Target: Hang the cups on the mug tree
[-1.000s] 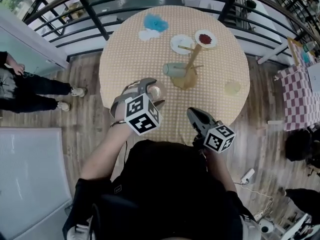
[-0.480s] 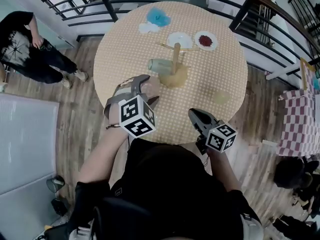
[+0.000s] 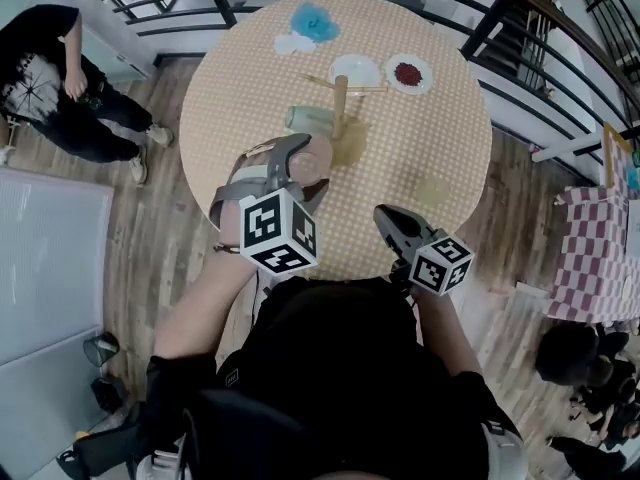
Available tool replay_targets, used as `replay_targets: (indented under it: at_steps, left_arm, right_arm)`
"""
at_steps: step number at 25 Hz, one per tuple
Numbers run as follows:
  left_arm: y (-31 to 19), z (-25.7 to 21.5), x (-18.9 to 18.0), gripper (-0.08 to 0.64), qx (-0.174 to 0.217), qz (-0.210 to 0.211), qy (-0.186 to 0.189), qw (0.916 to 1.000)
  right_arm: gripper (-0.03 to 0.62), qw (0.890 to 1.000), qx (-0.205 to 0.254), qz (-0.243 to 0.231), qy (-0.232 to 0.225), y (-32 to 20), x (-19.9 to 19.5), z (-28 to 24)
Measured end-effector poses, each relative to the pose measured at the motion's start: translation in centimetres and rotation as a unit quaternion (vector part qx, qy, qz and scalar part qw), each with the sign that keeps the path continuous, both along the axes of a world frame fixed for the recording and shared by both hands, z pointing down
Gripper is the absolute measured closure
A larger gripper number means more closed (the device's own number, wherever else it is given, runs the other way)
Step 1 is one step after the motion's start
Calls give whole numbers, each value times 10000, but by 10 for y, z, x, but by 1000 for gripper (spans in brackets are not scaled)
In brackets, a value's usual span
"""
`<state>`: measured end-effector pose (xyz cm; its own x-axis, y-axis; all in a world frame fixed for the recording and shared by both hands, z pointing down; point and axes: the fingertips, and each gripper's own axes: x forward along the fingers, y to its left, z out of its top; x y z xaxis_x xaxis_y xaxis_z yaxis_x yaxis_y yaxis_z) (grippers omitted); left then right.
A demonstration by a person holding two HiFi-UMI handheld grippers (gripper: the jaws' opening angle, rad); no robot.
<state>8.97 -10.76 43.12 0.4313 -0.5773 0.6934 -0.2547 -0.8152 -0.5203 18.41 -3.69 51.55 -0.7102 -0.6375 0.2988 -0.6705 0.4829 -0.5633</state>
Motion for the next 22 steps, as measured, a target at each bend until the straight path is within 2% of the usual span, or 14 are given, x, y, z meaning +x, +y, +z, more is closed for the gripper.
replay_targets:
  at_steps: [4,7,11,22]
  left_arm:
    - [-6,-5,21,232,81,-367,-66,9993]
    - [-12,-9,21,232,118,-607,-146,9980]
    - [-20,-3,32,232,105,-661,-148,9976]
    - [-39,21,34,232,318,-839,-214,9957]
  right_arm:
    - [574,9994,-117,-229,-218,-1,31,8]
    - [574,9985,-185,-479,-182,0,42,11]
    - [574,9987,-241,-418,-186,-5,60,14]
    - [574,9984,-333,-304,-344,-17,55,15]
